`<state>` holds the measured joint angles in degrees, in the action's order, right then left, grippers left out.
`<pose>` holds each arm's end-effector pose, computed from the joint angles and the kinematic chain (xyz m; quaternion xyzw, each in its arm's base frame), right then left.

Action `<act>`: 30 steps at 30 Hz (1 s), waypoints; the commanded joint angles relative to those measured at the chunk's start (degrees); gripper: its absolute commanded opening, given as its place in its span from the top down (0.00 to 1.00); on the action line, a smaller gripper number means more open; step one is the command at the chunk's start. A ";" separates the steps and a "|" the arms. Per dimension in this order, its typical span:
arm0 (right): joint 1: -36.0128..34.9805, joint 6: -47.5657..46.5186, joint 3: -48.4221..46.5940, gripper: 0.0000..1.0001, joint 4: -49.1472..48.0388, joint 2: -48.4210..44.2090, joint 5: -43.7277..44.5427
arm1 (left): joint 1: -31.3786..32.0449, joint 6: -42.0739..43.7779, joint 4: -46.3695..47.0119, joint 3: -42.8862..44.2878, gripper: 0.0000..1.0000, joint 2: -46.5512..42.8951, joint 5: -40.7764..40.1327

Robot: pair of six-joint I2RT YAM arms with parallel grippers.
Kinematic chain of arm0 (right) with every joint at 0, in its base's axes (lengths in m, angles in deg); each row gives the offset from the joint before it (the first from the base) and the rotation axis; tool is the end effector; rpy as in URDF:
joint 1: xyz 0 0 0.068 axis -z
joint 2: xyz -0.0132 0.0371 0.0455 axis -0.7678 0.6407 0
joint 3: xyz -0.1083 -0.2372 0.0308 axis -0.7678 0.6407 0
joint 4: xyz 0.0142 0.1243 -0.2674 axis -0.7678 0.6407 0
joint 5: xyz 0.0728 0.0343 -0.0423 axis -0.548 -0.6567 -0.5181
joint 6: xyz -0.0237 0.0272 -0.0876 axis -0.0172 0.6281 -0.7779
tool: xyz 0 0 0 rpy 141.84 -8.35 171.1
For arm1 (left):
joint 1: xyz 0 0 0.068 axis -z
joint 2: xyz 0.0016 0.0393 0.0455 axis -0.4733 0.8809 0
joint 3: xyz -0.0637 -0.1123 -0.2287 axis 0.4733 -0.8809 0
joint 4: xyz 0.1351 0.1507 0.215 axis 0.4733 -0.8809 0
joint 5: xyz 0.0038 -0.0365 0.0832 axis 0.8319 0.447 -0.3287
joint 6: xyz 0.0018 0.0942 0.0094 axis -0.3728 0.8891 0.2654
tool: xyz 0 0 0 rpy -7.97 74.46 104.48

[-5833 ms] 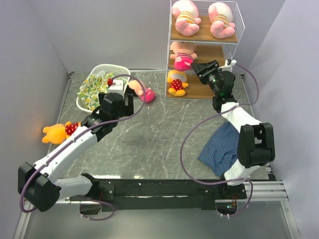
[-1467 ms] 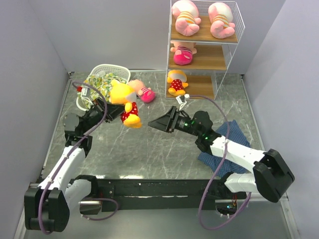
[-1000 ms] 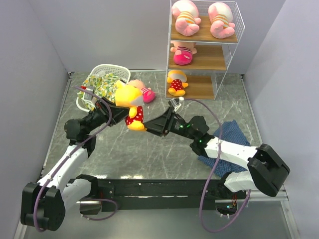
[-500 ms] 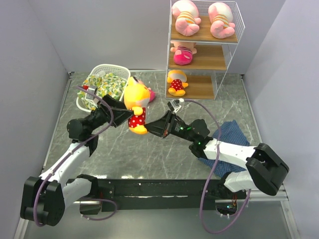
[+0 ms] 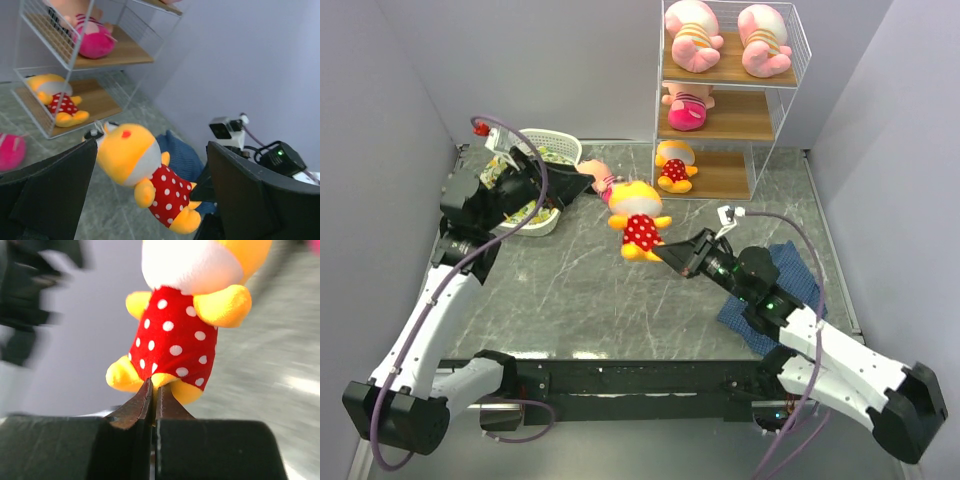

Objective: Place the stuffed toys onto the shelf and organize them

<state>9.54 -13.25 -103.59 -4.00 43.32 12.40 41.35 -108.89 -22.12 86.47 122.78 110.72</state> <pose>0.2154 0.2084 0.2817 0.0098 0.6733 0.5956 0.4381 0.2869 -0.1198 0.4202 0.0968 0.6365 -0.5135 0.5673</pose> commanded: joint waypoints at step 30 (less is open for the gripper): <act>5.64 17.00 -4.41 0.38 49.97 6.83 20.95 | 1.66 21.79 -18.07 -9.13 0.04 -10.07 -42.22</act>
<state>14.81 -13.21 -104.77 37.88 52.58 30.95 42.51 -88.19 -41.15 76.24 113.32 69.95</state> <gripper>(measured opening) 0.612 0.967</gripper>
